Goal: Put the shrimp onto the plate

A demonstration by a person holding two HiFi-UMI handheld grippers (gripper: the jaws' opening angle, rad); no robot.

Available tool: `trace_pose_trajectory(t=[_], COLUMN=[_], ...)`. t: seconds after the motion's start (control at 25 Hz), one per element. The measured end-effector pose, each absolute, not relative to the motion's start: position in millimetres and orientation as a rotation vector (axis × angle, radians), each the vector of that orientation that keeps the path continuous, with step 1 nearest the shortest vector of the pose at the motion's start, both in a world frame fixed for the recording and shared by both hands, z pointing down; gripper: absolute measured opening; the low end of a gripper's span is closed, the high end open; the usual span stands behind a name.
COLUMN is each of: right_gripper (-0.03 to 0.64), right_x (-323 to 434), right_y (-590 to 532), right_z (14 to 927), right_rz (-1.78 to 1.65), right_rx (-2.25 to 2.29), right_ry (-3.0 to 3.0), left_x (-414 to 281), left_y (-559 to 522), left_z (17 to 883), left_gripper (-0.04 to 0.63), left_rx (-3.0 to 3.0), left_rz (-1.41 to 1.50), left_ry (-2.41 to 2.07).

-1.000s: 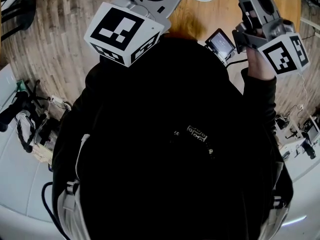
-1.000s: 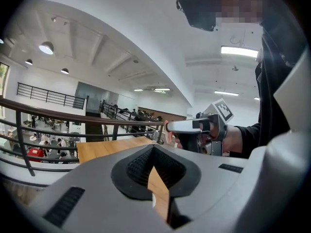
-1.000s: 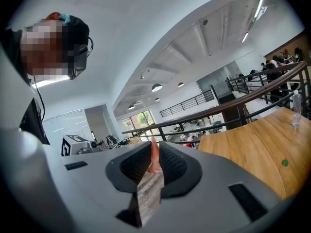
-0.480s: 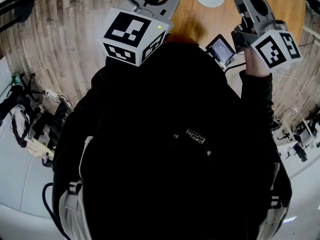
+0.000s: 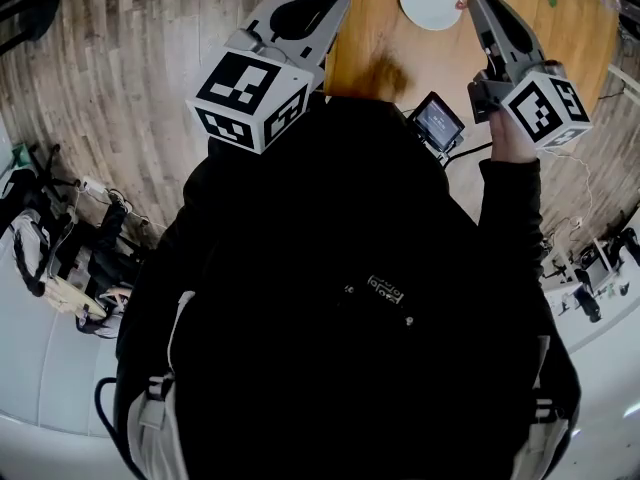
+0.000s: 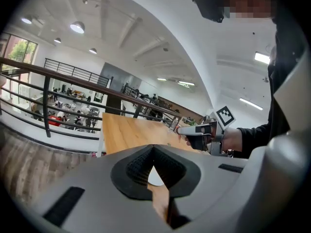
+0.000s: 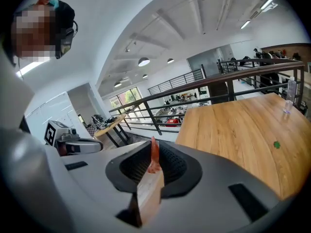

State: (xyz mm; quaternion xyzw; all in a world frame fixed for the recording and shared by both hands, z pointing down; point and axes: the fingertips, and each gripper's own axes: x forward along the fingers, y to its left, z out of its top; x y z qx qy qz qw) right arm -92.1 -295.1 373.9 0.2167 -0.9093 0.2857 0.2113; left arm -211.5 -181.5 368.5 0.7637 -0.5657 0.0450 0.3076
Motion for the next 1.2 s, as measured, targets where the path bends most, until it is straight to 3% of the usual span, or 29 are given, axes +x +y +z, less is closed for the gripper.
trace_pose_trajectory(t=[0.72,1.2], right_gripper=[0.061,0.061], right_x=[-49.7,-18.5], right_y=[-313.4,-318.5], right_z=[510.7,616.4], right_rz=[0.933,0.822], right_rx=[0.61,0.618], right_ry=[-2.258,-2.015], left_x=[-194.3,-193.0], left_y=[-131.1,-114.6], left_z=[358.7,359.5], left_gripper=[-0.005,-0.005], left_rx=[1.983,1.953], left_rz=[0.054,0.06], left_ry=[-1.552,-1.582])
